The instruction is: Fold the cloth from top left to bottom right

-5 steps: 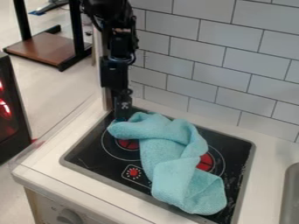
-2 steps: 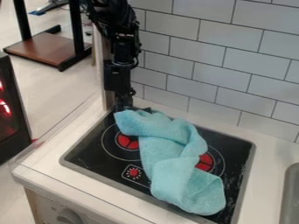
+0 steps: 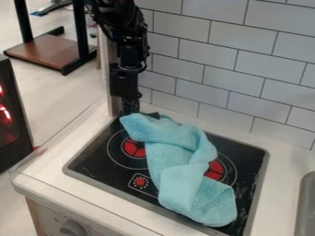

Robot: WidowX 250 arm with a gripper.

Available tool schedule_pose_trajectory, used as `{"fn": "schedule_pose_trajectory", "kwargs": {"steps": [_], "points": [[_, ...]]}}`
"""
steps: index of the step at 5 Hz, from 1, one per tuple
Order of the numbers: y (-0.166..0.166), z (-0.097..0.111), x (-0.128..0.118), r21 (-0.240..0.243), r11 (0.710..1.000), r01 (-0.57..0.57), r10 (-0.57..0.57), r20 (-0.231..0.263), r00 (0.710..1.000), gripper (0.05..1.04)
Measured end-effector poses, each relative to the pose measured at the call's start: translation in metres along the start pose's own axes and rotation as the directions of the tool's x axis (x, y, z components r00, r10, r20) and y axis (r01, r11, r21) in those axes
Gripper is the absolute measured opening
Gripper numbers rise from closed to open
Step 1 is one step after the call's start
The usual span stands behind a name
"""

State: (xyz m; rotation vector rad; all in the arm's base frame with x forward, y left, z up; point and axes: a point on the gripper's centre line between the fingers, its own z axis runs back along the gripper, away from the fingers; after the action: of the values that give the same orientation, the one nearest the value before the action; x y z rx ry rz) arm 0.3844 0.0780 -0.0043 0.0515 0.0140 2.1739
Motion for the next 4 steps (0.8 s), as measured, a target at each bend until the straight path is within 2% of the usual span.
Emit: {"fn": "schedule_pose_trajectory", "kwargs": {"steps": [1,2,4], "points": [[0.001,0.002,0.001,0.006,1.000,-0.009,0.009,-0.003,1.000,0.051],[0.000,0.018,0.000,-0.001,1.000,-0.021,0.021,-0.038,0.999,0.051],[0.002,0.076,-0.020,-0.096,0.995,0.004,-0.019,-0.159,0.987,0.051]]}}
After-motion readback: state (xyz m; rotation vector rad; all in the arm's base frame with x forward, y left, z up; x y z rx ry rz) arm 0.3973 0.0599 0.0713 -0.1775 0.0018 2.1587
